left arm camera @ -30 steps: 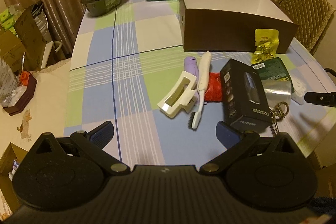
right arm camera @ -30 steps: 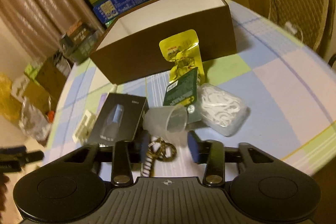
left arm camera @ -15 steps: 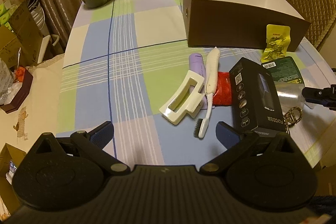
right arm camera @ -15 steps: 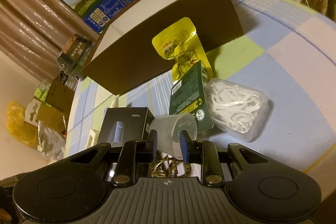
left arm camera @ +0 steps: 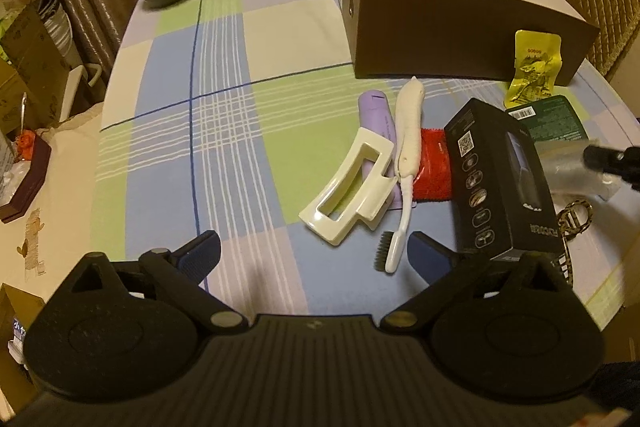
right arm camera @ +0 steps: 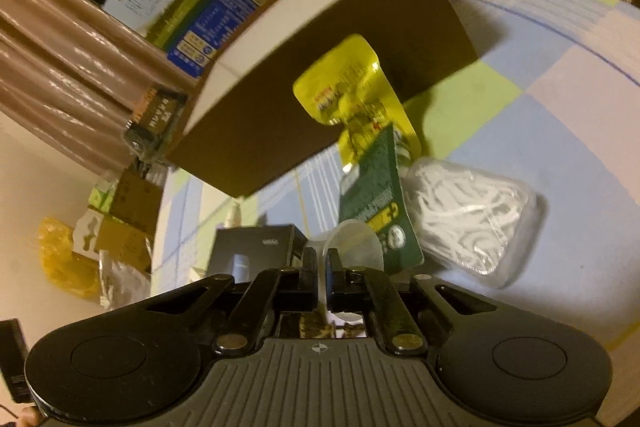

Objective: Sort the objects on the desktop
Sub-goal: 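Grasp the clear plastic cup with the right gripper while the left gripper approaches the white hair clip, then grasp the white hair clip with the left gripper while the right gripper lifts the cup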

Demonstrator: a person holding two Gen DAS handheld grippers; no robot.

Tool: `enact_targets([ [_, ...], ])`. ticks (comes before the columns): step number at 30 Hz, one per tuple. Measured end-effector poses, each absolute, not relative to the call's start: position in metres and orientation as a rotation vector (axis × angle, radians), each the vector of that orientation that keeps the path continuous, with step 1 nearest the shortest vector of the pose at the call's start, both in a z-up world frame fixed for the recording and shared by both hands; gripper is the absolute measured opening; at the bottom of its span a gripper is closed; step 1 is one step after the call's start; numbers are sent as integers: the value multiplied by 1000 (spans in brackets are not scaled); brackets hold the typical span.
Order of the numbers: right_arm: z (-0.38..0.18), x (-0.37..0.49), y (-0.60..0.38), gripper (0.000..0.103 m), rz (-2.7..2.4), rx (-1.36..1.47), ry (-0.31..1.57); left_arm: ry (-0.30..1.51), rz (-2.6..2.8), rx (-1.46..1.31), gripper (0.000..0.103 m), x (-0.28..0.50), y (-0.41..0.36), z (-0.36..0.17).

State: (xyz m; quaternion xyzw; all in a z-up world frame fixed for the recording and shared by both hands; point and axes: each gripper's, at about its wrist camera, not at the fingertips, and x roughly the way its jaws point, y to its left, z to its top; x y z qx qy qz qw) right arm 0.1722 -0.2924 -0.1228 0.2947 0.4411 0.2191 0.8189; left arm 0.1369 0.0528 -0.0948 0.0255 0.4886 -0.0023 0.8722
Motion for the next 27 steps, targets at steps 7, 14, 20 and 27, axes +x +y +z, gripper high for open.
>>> enact_targets([
  [7,-95,172,-305,0,456,633,855,1020,-74,64,96,146,55,-104],
  [14,-71,174,-316,0,450,641,795,1007,-198,68,85,161,57,-112],
  [20,-69,175,-334,0,388,652,785,1007,-255,148,71,178,52,-119],
  [27,-68,173,-350,0,342,656,780,1028,-333,201,52,191,46,-129],
])
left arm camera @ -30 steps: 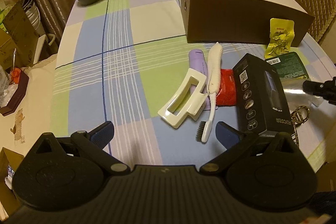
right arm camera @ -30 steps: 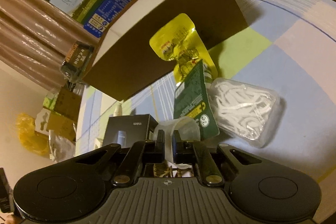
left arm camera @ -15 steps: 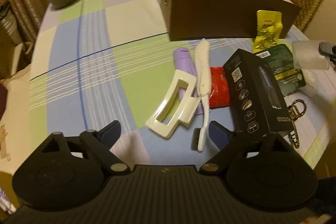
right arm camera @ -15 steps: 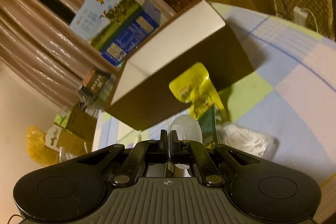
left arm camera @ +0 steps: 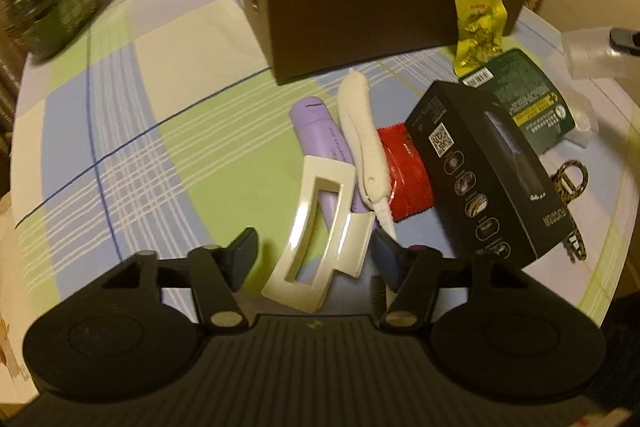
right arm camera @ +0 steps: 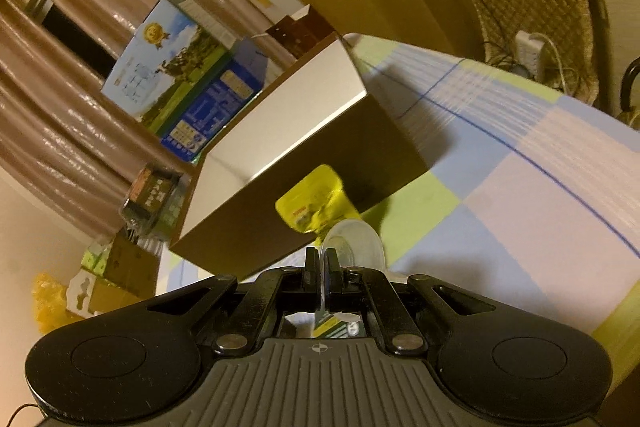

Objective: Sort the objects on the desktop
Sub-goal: 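Grasp the white hair clip with the left gripper while the right gripper lifts the cup, then carry the clip and cup into the brown box and open both grippers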

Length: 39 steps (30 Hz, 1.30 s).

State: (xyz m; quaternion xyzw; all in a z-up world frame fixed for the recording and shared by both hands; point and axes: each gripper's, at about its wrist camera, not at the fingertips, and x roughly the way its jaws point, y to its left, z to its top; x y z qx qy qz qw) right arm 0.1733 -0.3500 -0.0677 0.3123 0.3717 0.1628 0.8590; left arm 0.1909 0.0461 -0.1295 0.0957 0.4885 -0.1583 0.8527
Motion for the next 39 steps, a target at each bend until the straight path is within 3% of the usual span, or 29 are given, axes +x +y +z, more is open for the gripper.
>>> enact_targets([
  [3,-67,174,-354,0,329,654,783,1043,-351,209,41,194,45,-135],
  [8,-67,178,-359,0,319,653,791,1026,-363,218,36,193,44,-134],
  [39,-26,242,-382,0,480,663,770,774,-269,-9,35,221,19,-17],
])
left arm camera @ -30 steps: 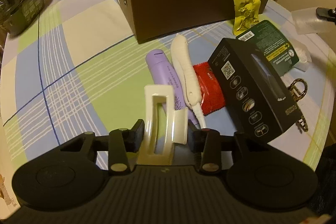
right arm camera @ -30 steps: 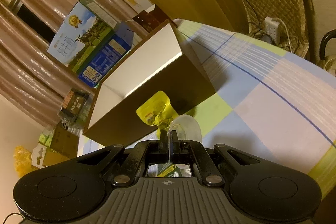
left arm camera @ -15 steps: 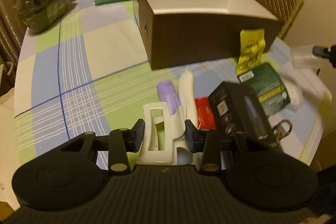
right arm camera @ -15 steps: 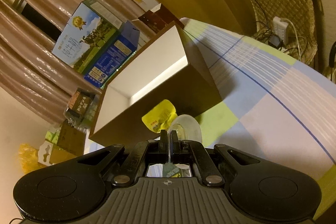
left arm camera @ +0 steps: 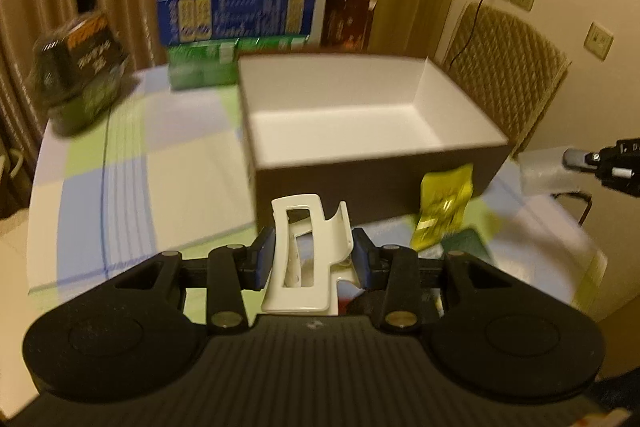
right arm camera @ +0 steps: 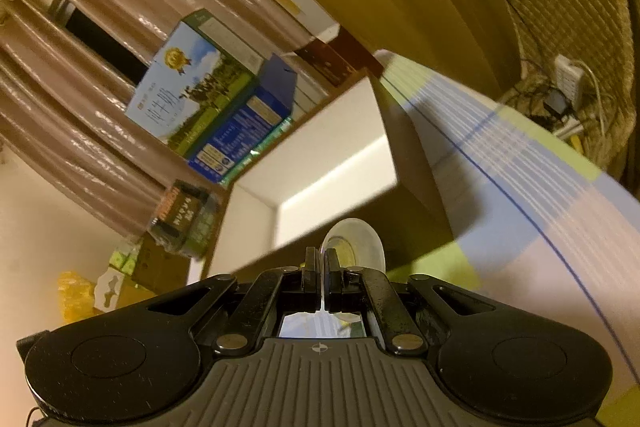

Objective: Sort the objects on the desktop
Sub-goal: 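Carry the clip and cup into the brown box and open both grippers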

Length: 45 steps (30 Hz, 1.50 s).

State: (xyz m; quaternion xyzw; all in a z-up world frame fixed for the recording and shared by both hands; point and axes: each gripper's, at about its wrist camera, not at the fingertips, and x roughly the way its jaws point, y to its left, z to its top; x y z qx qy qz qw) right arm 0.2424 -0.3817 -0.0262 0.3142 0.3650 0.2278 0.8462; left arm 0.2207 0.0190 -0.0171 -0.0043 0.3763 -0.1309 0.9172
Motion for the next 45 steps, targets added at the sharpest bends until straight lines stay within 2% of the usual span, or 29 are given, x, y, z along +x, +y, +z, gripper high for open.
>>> enact_targets([
  [13,-4,321,-361,0,543,586,719,730,-248,-32,35,306,-20,-11],
  [29,-65,396,-283,0,463,261,814,892,-83,44,35,407,-42,-83],
  [34,-78,407,-269,0,438,134,809,910,-90,107,35,417,-50,-91],
  [45,-81,417,-267,0,440,58,804,958,-109,174,36,422,-68,-110],
])
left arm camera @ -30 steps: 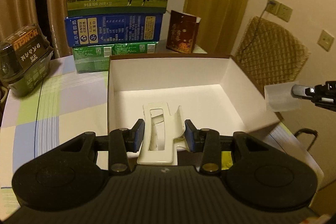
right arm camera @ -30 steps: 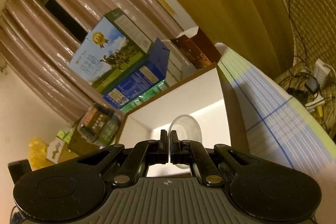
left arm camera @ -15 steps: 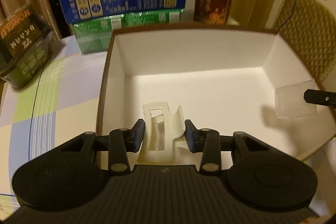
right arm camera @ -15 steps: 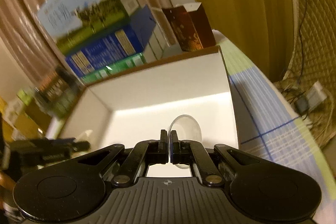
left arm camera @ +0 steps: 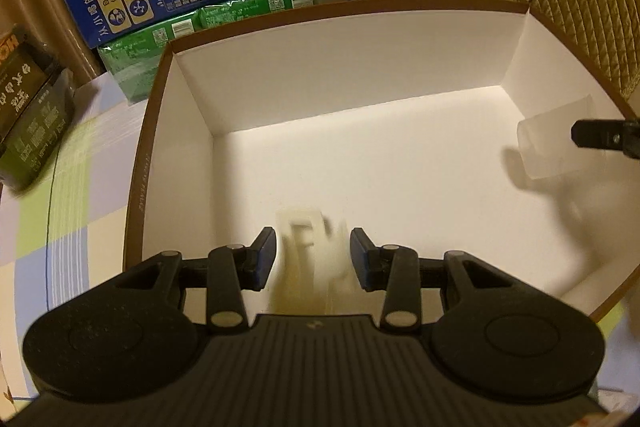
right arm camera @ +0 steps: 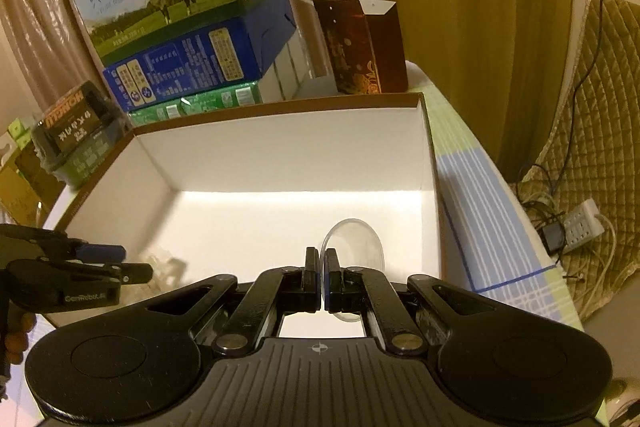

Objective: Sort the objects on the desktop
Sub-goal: 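Carry the clip and cup into the brown box and open both grippers, then withdraw both grippers from the box back toward the remaining items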

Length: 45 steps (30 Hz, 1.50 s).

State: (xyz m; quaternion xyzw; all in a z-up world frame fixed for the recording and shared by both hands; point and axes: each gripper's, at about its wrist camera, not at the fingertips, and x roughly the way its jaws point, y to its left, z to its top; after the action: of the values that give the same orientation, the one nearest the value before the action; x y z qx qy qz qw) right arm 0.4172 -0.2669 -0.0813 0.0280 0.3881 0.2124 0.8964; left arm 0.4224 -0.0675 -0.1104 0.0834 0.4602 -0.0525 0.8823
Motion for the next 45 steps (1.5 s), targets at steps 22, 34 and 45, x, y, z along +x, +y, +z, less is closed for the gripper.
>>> enact_targets([
  [22,-64,402,-271,74,542,-25,761,901,-89,91,66,391,-59,-74],
  [34,-53,385,-281,88,587,-14,813,903,-27,31,84,360,-55,-52],
  [45,-46,367,-286,95,617,-25,814,912,6,22,87,332,-60,-45],
])
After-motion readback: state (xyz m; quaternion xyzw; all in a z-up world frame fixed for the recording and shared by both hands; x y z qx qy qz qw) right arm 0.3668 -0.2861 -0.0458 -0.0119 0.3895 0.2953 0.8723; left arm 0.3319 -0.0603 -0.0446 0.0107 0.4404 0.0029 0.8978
